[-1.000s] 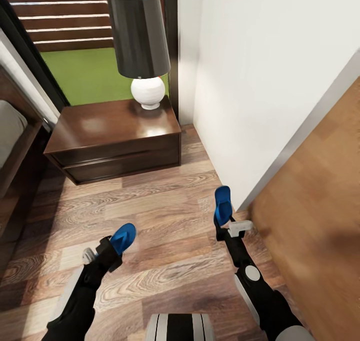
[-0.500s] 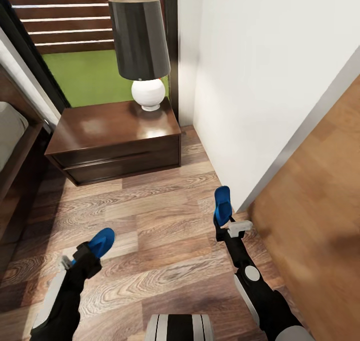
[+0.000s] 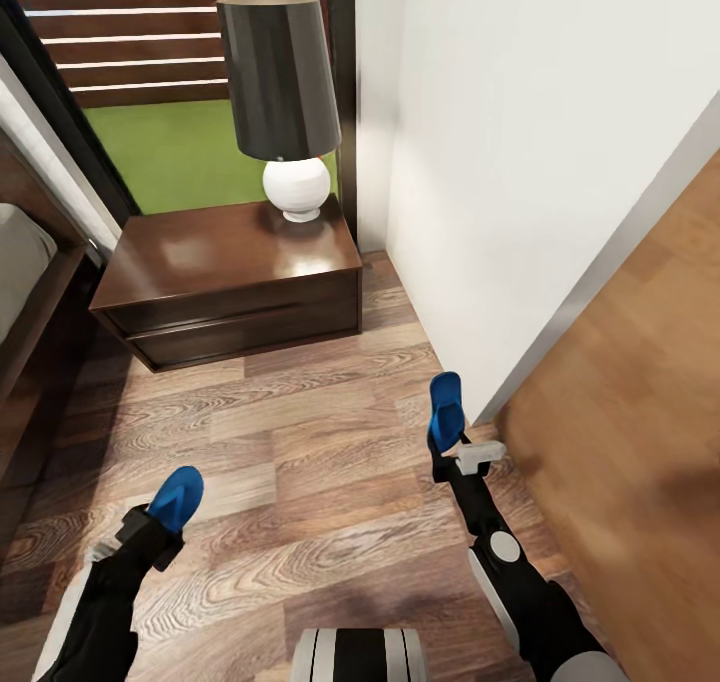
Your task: In the bedroom, move the book from the bed onto either nightstand, and place the two sandals side by side next to the bed.
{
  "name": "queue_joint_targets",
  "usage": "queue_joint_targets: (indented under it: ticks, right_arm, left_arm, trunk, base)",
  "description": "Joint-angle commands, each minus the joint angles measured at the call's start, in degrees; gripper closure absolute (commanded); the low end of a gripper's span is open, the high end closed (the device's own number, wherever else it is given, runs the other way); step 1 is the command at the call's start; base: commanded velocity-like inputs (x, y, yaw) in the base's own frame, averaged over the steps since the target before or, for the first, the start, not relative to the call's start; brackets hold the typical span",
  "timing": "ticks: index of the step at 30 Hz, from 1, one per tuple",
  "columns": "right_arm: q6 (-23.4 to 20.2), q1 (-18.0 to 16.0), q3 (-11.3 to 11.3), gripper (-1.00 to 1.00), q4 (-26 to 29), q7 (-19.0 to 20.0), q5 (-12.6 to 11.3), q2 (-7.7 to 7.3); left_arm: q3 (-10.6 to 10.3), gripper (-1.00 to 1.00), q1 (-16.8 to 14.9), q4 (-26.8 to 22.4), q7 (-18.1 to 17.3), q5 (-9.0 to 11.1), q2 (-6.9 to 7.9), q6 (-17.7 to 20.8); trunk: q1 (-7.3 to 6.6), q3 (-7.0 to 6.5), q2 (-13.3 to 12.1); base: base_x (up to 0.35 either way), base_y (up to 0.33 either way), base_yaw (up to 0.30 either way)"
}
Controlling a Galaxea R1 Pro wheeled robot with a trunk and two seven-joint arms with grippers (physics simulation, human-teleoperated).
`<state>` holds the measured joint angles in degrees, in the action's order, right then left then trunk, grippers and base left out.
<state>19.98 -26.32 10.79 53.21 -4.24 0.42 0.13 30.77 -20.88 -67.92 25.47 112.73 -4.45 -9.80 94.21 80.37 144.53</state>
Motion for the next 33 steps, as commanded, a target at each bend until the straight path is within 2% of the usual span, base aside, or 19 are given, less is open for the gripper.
queue_joint_targets:
  ticks: [1,2,4,7,9,10,12,13,14,15,16,17,22,23,26,33]
  right_arm:
    - [0.14,-0.04,0.18,1.0,-0.06,-0.41,0.06,0.0]
    - [0.15,-0.04,0.2,1.0,-0.08,-0.41,0.1,0.01]
    - [0.15,-0.03,0.25,1.0,-0.11,-0.41,0.16,0.06]
    - [0.14,-0.03,0.2,1.0,-0.09,-0.41,0.19,0.05]
    - [0.13,-0.04,0.16,1.0,-0.11,-0.41,0.15,0.05]
    - [0.14,-0.04,0.17,1.0,-0.11,-0.41,0.14,0.04]
    - [0.13,-0.04,0.18,1.0,-0.12,-0.41,0.13,0.04]
    - [0.14,-0.04,0.19,1.0,-0.12,-0.41,0.13,0.04]
    - [0.13,-0.04,0.19,1.0,-0.12,-0.41,0.12,0.04]
    - [0.13,-0.04,0.19,1.0,-0.12,-0.41,0.12,0.04]
    - [0.14,-0.04,0.19,1.0,-0.12,-0.41,0.12,0.04]
    - [0.15,-0.04,0.12,1.0,-0.12,-0.41,0.1,0.04]
    - [0.15,-0.04,0.03,1.0,-0.4,-0.41,0.03,0.08]
    - [0.15,-0.04,0.02,1.0,-0.43,-0.41,0.03,0.1]
    - [0.12,-0.04,0.02,1.0,-0.46,-0.41,0.04,0.1]
    - [0.14,-0.03,0.02,1.0,-0.47,-0.41,0.01,-0.02]
  left_arm:
    - [2.5,1.0,-0.03,-0.06,0.18,0.98,-0.02,-0.28]
    - [4.32,1.0,-0.03,-0.05,0.22,1.01,-0.04,-0.16]
    - [6.2,1.0,-0.03,-0.08,0.3,0.91,-0.09,-0.09]
    - [6.55,1.0,-0.03,-0.07,0.36,0.61,-0.11,-0.06]
    - [5.73,1.0,-0.03,-0.05,0.36,0.03,-0.04,-0.05]
    - [4.87,1.0,-0.03,-0.04,0.38,-1.02,0.03,-0.05]
    - [2.9,1.0,-0.03,-0.06,0.42,-5.29,0.12,-0.07]
    - [2.36,1.0,-0.03,-0.07,0.43,-6.82,0.14,-0.06]
    - [1.14,1.0,-0.03,-0.13,0.47,-10.33,0.16,-0.06]
    - [1.14,1.0,-0.03,-0.13,0.47,-10.33,0.16,-0.06]
    - [-0.91,1.0,-0.03,-0.27,0.5,-15.31,0.14,-0.05]
    - [-7.39,1.0,-0.03,-0.84,0.32,-21.37,0.28,-0.07]
    - [-20.18,1.0,-0.04,-2.86,-0.07,-16.71,2.11,-0.12]
    - [-21.4,1.0,-0.04,-3.09,-0.1,-16.25,2.29,-0.13]
    - [-23.07,1.0,-0.05,-4.23,-0.04,-15.47,2.57,-0.05]
    - [-23.79,1.0,-0.05,-6.84,-0.08,-14.6,3.02,-0.02]
  trunk:
    - [-0.01,0.03,0.02]
    - [-0.01,0.03,0.02]
    - [-0.01,0.03,0.02]
    - [-0.01,0.03,0.02]
    - [-0.01,0.03,0.02]
    - [-0.01,0.03,0.02]
    - [-0.01,0.03,0.02]
    - [-0.01,0.03,0.02]
    - [-0.01,0.03,0.02]
    - [-0.01,0.03,0.02]
    - [-0.01,0.03,0.02]
    - [-0.01,0.03,0.02]
    - [-0.01,0.03,0.02]
    - [-0.01,0.03,0.02]
    - [-0.01,0.03,0.02]
    - [-0.01,0.03,0.02]
  base:
    - [0.0,0.0,0.0]
    - [0.0,0.0,0.0]
    - [0.0,0.0,0.0]
    - [0.0,0.0,0.0]
    - [0.0,0.0,0.0]
    - [0.0,0.0,0.0]
    - [0.0,0.0,0.0]
    - [0.0,0.0,0.0]
    - [0.0,0.0,0.0]
    - [0.0,0.0,0.0]
    - [0.0,0.0,0.0]
    - [0.0,0.0,0.0]
    - [0.0,0.0,0.0]
    - [0.0,0.0,0.0]
    - [0.0,0.0,0.0]
    - [0.0,0.0,0.0]
